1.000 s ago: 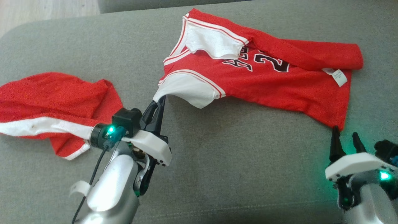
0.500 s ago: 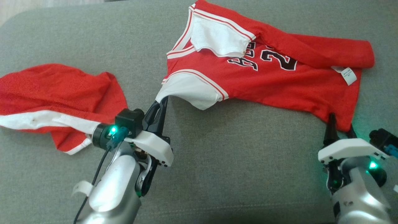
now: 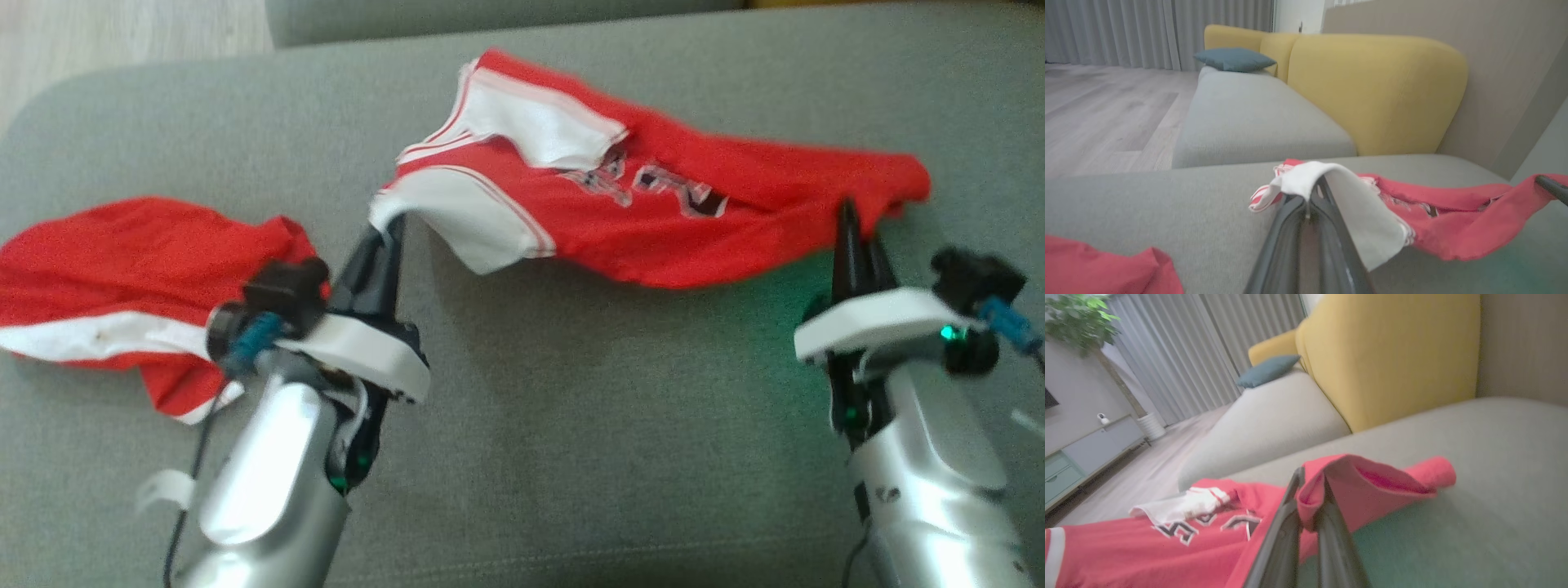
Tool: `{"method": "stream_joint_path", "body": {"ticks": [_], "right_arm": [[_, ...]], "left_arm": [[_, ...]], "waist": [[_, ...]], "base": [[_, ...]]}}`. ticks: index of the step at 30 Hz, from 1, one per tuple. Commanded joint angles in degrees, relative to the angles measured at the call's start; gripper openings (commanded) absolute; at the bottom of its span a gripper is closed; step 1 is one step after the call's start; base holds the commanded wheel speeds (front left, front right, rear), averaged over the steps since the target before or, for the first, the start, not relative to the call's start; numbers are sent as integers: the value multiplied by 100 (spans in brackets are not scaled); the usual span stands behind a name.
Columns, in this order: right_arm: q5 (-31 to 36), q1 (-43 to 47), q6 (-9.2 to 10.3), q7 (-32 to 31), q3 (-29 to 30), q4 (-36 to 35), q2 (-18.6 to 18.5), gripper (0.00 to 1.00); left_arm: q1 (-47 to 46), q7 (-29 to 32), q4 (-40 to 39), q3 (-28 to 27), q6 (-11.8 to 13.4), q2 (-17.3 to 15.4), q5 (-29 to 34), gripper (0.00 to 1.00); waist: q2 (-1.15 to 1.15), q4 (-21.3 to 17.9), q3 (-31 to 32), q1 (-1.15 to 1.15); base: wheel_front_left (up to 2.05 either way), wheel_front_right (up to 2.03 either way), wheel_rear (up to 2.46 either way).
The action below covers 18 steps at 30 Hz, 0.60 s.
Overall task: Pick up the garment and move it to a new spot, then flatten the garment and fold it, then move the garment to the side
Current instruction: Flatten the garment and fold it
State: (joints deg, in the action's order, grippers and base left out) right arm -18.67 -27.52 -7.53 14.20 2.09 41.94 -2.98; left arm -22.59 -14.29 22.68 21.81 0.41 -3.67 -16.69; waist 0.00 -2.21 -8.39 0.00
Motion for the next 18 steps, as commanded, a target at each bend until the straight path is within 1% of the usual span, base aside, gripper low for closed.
{"method": "stream_joint_path", "body": {"ticks": [1,5,8,9,11,12,15,18], "right_arm": [[142,-71,4,56,-248,-608,11,0],[415,-143,4,-299,-391,-1845,-8,0],[452,-294,4,-676,-549,-2716,-122,0],[452,-294,4,-676,-549,-2716,-122,0],[427,-436,4,-926,-609,-3209,-201,0],[427,-578,4,-1160,-646,-3610,-265,0],[477,-717,4,-1487,-625,-4099,-283,0],[497,-711,4,-1845,-429,-4530,-192,0]], "left_arm": [[-292,-71,-381,-308,-59,-128,-134,0],[-632,1,-850,-480,-224,-141,-401,0],[-986,192,-1273,-598,-285,-159,-580,0],[-986,192,-1273,-598,-285,-159,-580,0],[-1239,350,-1597,-699,-278,-153,-718,0],[-1475,509,-1919,-791,-255,-146,-846,0],[-1709,748,-2400,-917,-183,-124,-1061,0],[-1776,1012,-2881,-1000,-50,-106,-1232,0]], "waist": [[0,-66,223,0],[0,-89,569,0],[0,-103,851,0],[0,-103,851,0],[0,-112,973,0],[0,-119,1086,0],[0,-139,1252,0],[0,-148,1396,0]], "base": [[0,0,0],[0,0,0],[0,0,0],[0,0,0],[0,0,0],[0,0,0],[0,0,0],[0,0,0]]}}
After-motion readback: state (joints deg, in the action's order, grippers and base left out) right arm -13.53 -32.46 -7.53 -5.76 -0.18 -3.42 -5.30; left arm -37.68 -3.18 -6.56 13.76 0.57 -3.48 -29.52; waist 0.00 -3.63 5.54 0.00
